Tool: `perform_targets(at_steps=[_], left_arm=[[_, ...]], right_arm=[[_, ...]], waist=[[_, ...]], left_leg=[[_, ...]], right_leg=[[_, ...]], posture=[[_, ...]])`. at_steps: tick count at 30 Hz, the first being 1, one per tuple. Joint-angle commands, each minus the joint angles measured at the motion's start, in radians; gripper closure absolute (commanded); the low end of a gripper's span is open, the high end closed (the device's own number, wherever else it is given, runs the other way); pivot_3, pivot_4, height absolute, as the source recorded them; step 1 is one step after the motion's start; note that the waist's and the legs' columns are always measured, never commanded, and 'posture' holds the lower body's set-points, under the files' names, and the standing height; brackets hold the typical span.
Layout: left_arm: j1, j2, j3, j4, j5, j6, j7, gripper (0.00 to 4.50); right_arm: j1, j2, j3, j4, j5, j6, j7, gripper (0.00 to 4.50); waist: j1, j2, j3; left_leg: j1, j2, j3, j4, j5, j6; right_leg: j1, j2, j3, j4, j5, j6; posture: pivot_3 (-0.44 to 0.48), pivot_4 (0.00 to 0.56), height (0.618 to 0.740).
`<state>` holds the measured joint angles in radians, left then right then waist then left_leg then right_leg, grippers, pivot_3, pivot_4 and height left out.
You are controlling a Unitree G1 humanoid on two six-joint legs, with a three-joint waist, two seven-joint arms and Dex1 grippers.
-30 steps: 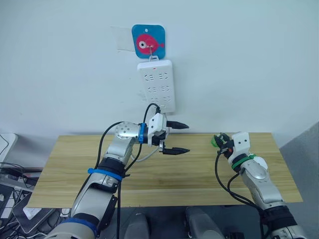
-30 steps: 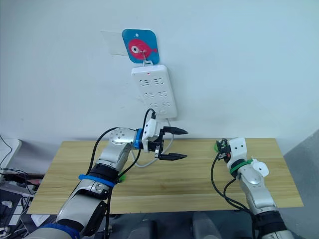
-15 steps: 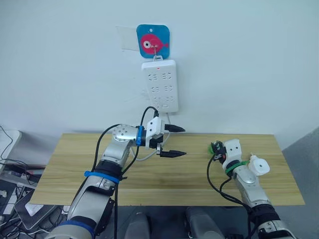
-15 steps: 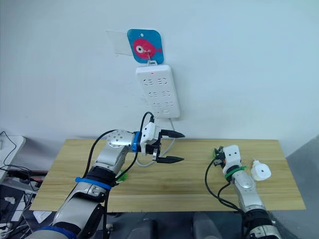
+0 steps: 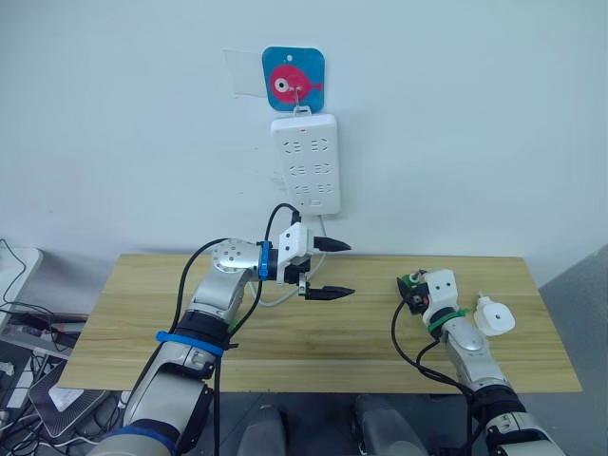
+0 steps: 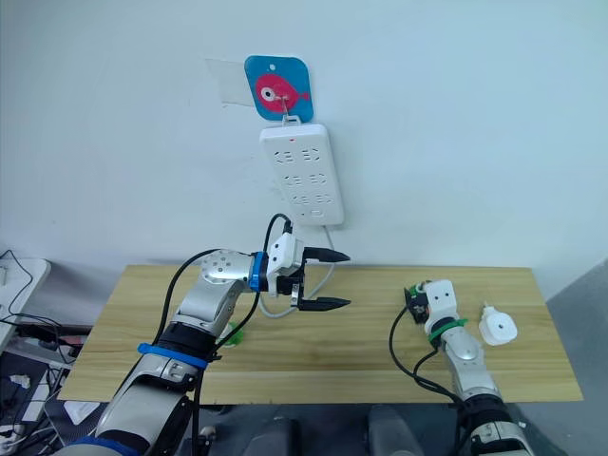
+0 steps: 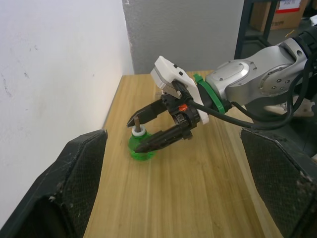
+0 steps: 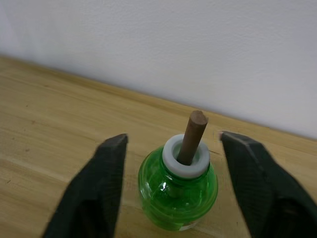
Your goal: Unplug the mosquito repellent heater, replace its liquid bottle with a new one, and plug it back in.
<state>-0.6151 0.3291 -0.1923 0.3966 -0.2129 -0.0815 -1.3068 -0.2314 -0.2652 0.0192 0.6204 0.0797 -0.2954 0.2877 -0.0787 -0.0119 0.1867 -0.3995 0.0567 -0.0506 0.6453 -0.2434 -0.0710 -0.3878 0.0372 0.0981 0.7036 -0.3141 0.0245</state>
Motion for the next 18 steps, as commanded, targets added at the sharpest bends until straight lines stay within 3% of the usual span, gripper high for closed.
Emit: perform_targets(at_steps=[1,6,11,18], left_arm=[[0.040,0.035,0.045,-0.076,-0.043,0.060,0.031,0.00],[0.157,0.107,0.130,-0.281,-0.137,0.225,0.101,0.00],[0.301,0.173,0.217,-0.502,-0.228,0.375,0.196,0.00],[0.568,0.124,0.383,-0.718,-0.219,0.389,0.495,0.00]], right_arm=[[0.102,-0.041,-0.024,-0.201,0.018,0.039,0.042,0.05],[0.280,-0.132,-0.039,-0.556,0.101,0.224,0.143,0.05],[0.336,-0.233,-0.038,-0.826,0.179,0.398,0.246,0.05],[0.125,-0.315,0.043,-0.969,0.290,0.593,0.432,0.05]], waist=[[0.002,0.001,-0.001],[0.006,0.001,-0.001],[0.013,-0.001,0.000],[0.036,-0.006,0.007]], left_leg=[[0.000,0.000,0.000,0.000,0.000,0.000],[0.000,0.001,-0.001,0.000,0.000,0.000],[0.003,0.001,-0.001,0.000,0.000,0.000],[0.003,0.003,0.000,0.000,0.000,0.000]], right_leg=[[0.000,0.000,0.000,0.000,0.000,0.000],[-0.001,0.000,0.000,0.002,0.000,0.000],[0.001,0.000,0.000,0.004,-0.001,0.000],[0.001,0.001,0.001,0.003,-0.001,0.000]], posture=[[0.027,0.126,0.740],[0.049,0.146,0.740],[0.061,0.161,0.740],[0.139,0.209,0.740]])
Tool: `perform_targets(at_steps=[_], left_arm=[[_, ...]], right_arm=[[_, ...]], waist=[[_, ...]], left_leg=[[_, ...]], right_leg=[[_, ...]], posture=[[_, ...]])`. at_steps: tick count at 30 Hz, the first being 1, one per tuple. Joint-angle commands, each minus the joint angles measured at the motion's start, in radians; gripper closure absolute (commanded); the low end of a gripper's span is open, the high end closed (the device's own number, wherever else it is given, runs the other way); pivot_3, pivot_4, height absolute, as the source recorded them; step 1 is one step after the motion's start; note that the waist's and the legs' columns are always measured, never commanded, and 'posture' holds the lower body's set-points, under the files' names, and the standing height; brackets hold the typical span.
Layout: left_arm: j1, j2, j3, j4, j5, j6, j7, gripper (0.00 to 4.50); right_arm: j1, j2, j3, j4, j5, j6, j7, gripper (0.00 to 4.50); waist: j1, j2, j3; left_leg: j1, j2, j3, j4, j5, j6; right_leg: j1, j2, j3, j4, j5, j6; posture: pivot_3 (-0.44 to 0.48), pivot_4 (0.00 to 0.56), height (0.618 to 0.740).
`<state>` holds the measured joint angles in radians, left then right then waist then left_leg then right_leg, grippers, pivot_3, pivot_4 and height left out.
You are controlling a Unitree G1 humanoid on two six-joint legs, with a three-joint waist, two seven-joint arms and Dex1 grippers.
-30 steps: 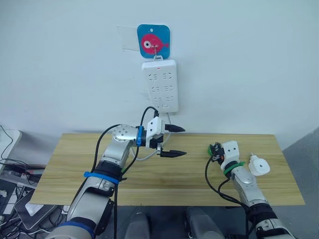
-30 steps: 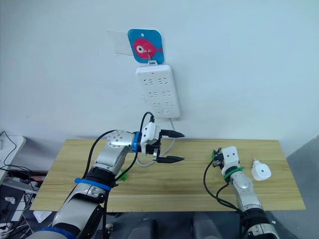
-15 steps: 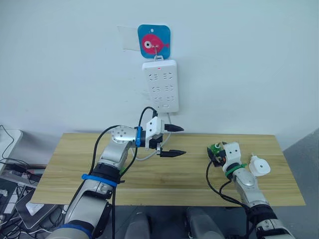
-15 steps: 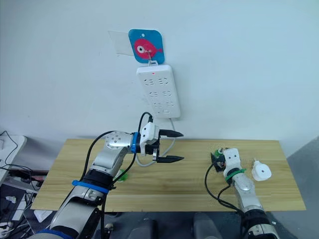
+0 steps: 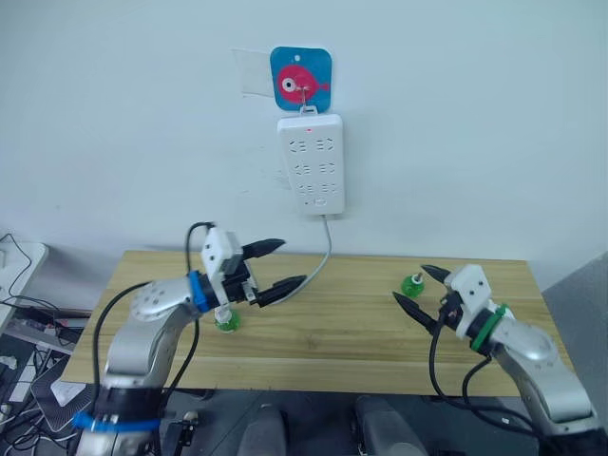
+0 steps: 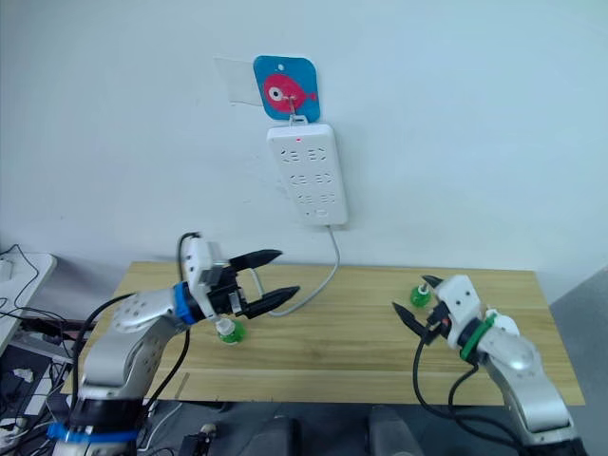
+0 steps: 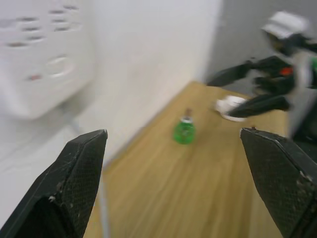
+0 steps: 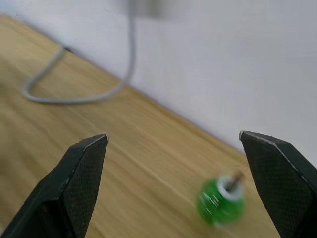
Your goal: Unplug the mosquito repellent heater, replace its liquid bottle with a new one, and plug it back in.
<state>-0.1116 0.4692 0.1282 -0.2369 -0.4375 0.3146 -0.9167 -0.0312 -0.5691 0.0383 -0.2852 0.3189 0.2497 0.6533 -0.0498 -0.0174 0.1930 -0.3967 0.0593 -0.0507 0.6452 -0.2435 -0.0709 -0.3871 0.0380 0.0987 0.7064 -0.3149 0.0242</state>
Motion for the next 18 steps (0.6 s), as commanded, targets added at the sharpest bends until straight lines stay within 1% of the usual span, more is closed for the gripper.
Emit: perform_targets(at_steps=[1,4,7,9,13,16,18], left_arm=[[0.104,-0.027,0.079,-0.104,0.001,-0.013,0.130,0.00],[0.206,-0.057,0.127,-0.150,0.012,-0.042,0.210,0.00],[0.235,-0.056,0.160,-0.156,0.024,-0.075,0.253,0.00],[0.233,-0.047,0.205,-0.132,0.011,-0.088,0.272,0.00],[0.236,0.004,0.334,0.032,0.017,-0.168,0.274,0.00],[0.274,0.031,0.384,0.150,0.032,-0.248,0.247,0.00],[0.304,0.039,0.398,0.198,0.031,-0.286,0.225,0.00]], right_arm=[[-0.109,-0.013,0.031,-0.062,0.060,0.065,0.084,0.05],[-0.194,-0.027,0.026,-0.043,0.096,0.112,0.139,0.05],[-0.223,-0.047,0.002,-0.032,0.113,0.134,0.173,0.05],[-0.225,-0.066,-0.030,-0.040,0.128,0.157,0.171,0.05],[-0.181,-0.096,-0.140,-0.088,0.149,0.220,0.104,0.05],[-0.114,-0.106,-0.241,-0.096,0.136,0.223,0.044,0.05],[-0.043,-0.114,-0.321,-0.083,0.115,0.199,0.018,0.05]], waist=[[0.013,-0.002,0.003],[0.043,-0.006,0.017],[0.079,-0.005,0.024],[0.104,-0.005,0.024],[0.128,-0.005,0.025],[0.129,-0.005,0.026],[0.128,-0.005,0.025]], left_leg=[[0.000,0.000,-0.001,0.000,0.000,0.000],[0.000,0.000,-0.002,0.000,0.000,0.000],[-0.003,0.000,-0.004,0.000,0.000,0.000],[-0.004,0.000,-0.005,-0.001,0.000,0.000],[-0.004,0.000,-0.004,-0.003,-0.001,-0.001],[-0.004,0.000,-0.003,-0.004,-0.001,-0.001],[-0.004,-0.001,-0.002,-0.004,-0.001,-0.001]], right_leg=[[0.000,0.000,-0.001,0.000,0.000,0.000],[0.001,0.000,-0.002,-0.001,0.000,-0.001],[0.000,0.000,-0.003,-0.003,0.000,-0.001],[0.000,0.000,-0.004,-0.007,0.000,-0.001],[0.000,-0.002,-0.005,-0.010,0.000,-0.001],[0.000,-0.002,-0.005,-0.010,0.000,-0.002],[0.000,-0.003,-0.004,-0.011,0.000,-0.002]], posture=[[0.159,0.215,0.740],[0.209,0.227,0.740],[0.238,0.232,0.740],[0.262,0.235,0.740],[0.256,0.229,0.740],[0.235,0.223,0.740],[0.219,0.218,0.740]])
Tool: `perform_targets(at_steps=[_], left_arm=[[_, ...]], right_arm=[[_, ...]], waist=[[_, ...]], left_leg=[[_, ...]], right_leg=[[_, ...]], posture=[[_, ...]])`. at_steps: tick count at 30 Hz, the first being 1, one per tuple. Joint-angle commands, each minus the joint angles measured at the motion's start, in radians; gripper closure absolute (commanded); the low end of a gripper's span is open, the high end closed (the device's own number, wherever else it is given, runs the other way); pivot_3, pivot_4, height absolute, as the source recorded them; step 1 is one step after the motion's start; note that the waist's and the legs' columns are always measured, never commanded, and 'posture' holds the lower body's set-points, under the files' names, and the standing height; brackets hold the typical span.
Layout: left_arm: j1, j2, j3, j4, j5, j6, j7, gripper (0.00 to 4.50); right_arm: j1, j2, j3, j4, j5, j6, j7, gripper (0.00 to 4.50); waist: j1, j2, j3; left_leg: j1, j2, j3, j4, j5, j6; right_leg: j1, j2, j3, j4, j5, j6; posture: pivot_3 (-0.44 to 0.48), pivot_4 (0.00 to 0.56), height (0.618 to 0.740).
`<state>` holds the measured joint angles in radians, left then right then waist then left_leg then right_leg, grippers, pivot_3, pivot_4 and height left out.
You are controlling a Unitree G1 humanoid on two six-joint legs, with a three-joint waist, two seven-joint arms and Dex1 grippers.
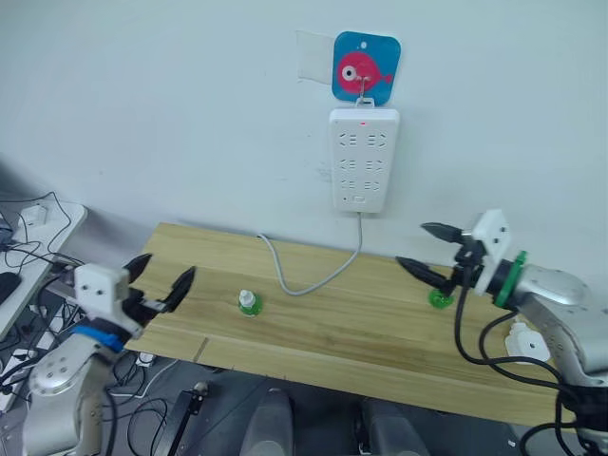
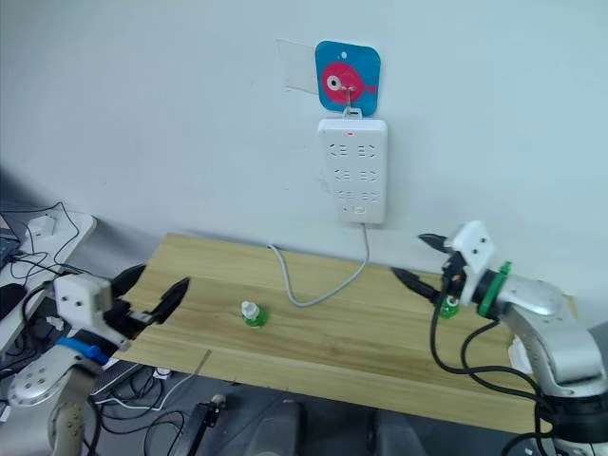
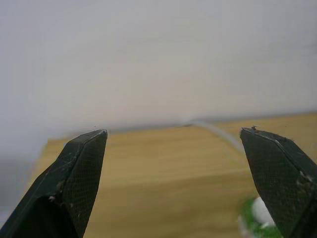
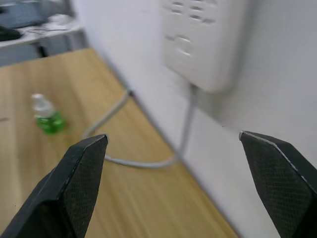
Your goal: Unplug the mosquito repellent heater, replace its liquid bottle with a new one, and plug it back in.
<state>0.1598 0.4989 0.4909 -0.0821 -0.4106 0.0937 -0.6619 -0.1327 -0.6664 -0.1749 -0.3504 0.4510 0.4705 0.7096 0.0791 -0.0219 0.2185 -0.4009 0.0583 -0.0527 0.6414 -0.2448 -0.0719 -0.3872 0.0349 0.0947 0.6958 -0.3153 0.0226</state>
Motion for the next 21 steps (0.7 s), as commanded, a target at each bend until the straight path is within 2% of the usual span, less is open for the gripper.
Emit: perform_targets(at_steps=[1,4,8,12,16,21], left_arm=[[0.046,0.012,0.036,0.058,0.002,-0.080,-0.042,0.00],[0.082,0.021,0.023,0.102,0.001,-0.121,-0.087,0.00],[0.135,0.013,-0.044,0.127,0.024,-0.178,-0.165,0.00],[0.145,-0.034,-0.112,0.135,0.041,-0.198,-0.160,0.00],[0.132,-0.099,-0.183,0.127,0.066,-0.203,-0.117,0.00],[0.109,-0.174,-0.220,0.190,0.114,-0.259,-0.035,0.00]], right_arm=[[0.098,-0.020,-0.151,-0.009,-0.021,-0.030,-0.046,0.05],[0.192,-0.011,-0.278,0.024,-0.020,-0.049,-0.076,0.05],[0.247,-0.011,-0.315,0.023,-0.021,-0.063,-0.070,0.05],[0.229,-0.003,-0.252,-0.051,0.033,-0.004,-0.049,0.05],[0.187,-0.019,-0.132,-0.134,0.086,0.044,0.014,0.05],[0.038,-0.049,0.046,-0.197,0.141,0.089,0.133,0.05]], waist=[[-0.001,0.000,0.000],[-0.001,0.000,0.000],[-0.021,0.000,0.000],[-0.055,0.001,0.000],[-0.077,0.002,0.002],[-0.086,0.002,0.015]], left_leg=[[0.000,0.000,0.000,0.000,0.000,0.000],[0.000,-0.001,0.001,0.000,0.000,0.000],[0.000,0.000,0.002,0.000,0.000,0.000],[0.001,0.001,0.003,0.000,0.000,0.000],[0.001,0.002,0.003,0.001,0.000,0.000],[0.001,0.002,0.002,0.002,0.000,0.000]], right_leg=[[0.000,0.000,0.000,0.000,0.000,0.000],[0.000,-0.001,0.000,-0.001,0.000,0.000],[0.000,0.000,0.001,-0.001,-0.001,0.000],[0.000,0.000,0.002,-0.001,-0.004,0.004],[0.000,0.002,0.003,0.001,-0.004,0.004],[0.000,0.003,0.003,0.001,-0.004,0.005]], posture=[[0.209,0.217,0.740],[0.179,0.209,0.740],[0.148,0.213,0.740],[0.118,0.225,0.740],[0.099,0.238,0.740],[0.082,0.254,0.740]])
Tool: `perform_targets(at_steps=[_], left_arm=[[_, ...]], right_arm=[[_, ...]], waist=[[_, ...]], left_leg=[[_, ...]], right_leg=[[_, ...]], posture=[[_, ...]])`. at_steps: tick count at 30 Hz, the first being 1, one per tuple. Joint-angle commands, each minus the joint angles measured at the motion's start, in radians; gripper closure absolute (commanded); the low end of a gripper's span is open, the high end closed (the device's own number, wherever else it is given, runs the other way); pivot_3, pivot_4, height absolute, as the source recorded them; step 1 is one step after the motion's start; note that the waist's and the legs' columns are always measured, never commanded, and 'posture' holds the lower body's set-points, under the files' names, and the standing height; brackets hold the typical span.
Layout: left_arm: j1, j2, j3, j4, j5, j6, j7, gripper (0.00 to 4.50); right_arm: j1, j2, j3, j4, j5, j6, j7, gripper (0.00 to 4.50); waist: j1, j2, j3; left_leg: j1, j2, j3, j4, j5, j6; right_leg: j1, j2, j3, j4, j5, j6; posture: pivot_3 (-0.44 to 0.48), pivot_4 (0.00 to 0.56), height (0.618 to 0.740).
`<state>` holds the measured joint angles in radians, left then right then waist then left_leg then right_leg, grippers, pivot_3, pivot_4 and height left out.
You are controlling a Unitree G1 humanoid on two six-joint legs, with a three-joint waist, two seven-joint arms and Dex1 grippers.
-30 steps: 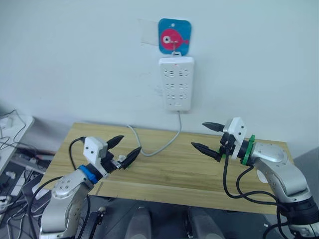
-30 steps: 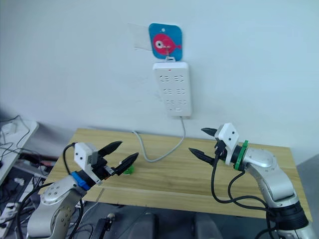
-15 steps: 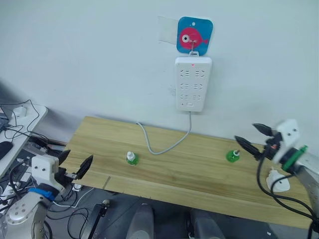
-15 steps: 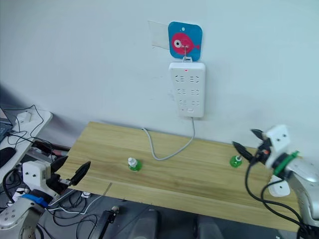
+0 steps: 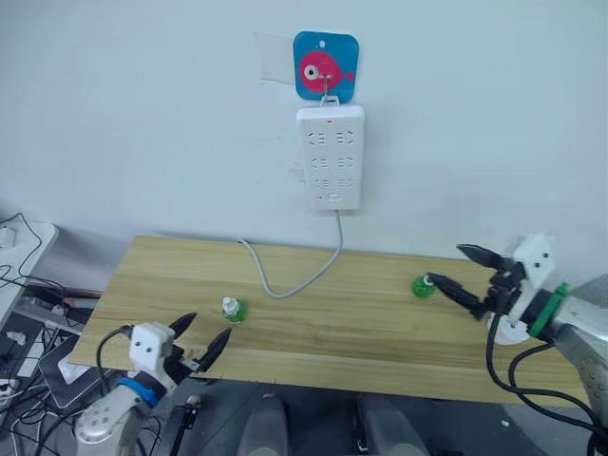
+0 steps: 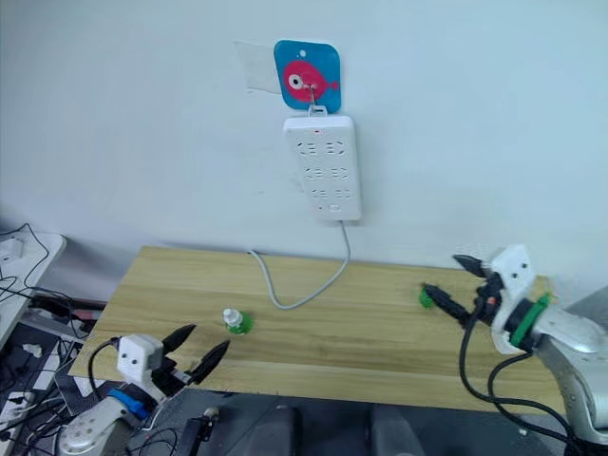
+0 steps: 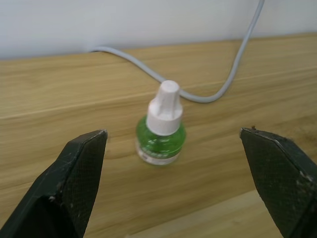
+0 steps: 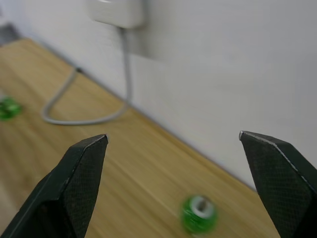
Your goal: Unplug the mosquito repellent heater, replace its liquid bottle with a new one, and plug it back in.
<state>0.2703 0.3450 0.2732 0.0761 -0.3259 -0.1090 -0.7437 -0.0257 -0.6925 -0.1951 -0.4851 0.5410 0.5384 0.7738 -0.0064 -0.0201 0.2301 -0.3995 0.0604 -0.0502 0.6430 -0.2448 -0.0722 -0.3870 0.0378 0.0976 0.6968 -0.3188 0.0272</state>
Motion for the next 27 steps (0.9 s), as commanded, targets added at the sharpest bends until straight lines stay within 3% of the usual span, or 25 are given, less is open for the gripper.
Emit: perform_targets(at_steps=[1,8,20,26,27], left_arm=[[-0.010,-0.030,-0.006,0.064,0.043,-0.079,0.062,0.00],[-0.133,-0.076,-0.016,0.295,0.081,-0.228,0.117,0.00],[-0.303,-0.127,-0.057,0.633,0.094,-0.410,0.070,0.00],[-0.383,-0.132,-0.068,0.745,0.148,-0.485,0.155,0.00],[-0.386,-0.131,-0.068,0.752,0.150,-0.492,0.162,0.19]], right_arm=[[-0.103,-0.023,0.103,-0.065,0.056,0.026,0.090,0.05],[-0.249,0.015,0.222,-0.057,0.096,0.093,0.115,0.05],[-0.356,-0.006,0.195,0.008,0.151,0.206,0.127,0.05],[-0.422,-0.042,0.182,-0.014,0.198,0.282,0.120,0.05],[-0.428,-0.044,0.177,-0.025,0.213,0.300,0.112,0.01]], waist=[[0.000,0.000,0.007],[0.011,-0.002,0.017],[0.013,-0.006,0.025],[0.009,-0.005,0.026],[0.008,-0.005,0.027]], left_leg=[[0.000,0.000,0.000,0.000,0.000,0.000],[-0.002,-0.001,-0.002,-0.001,0.000,0.000],[-0.002,-0.001,-0.003,-0.001,0.000,0.000],[-0.002,-0.001,-0.003,-0.001,0.000,0.000],[-0.002,-0.001,-0.003,0.000,0.000,0.000]], right_leg=[[0.000,0.000,0.000,0.000,0.000,0.000],[-0.001,-0.001,-0.002,-0.001,0.003,-0.005],[-0.001,-0.001,-0.004,0.000,0.003,-0.005],[-0.001,-0.001,-0.003,0.000,0.003,-0.004],[0.000,-0.001,-0.004,0.000,0.003,-0.004]], posture=[[0.081,0.255,0.740],[0.114,0.271,0.740],[0.097,0.273,0.740],[0.087,0.267,0.740],[0.087,0.267,0.740]])
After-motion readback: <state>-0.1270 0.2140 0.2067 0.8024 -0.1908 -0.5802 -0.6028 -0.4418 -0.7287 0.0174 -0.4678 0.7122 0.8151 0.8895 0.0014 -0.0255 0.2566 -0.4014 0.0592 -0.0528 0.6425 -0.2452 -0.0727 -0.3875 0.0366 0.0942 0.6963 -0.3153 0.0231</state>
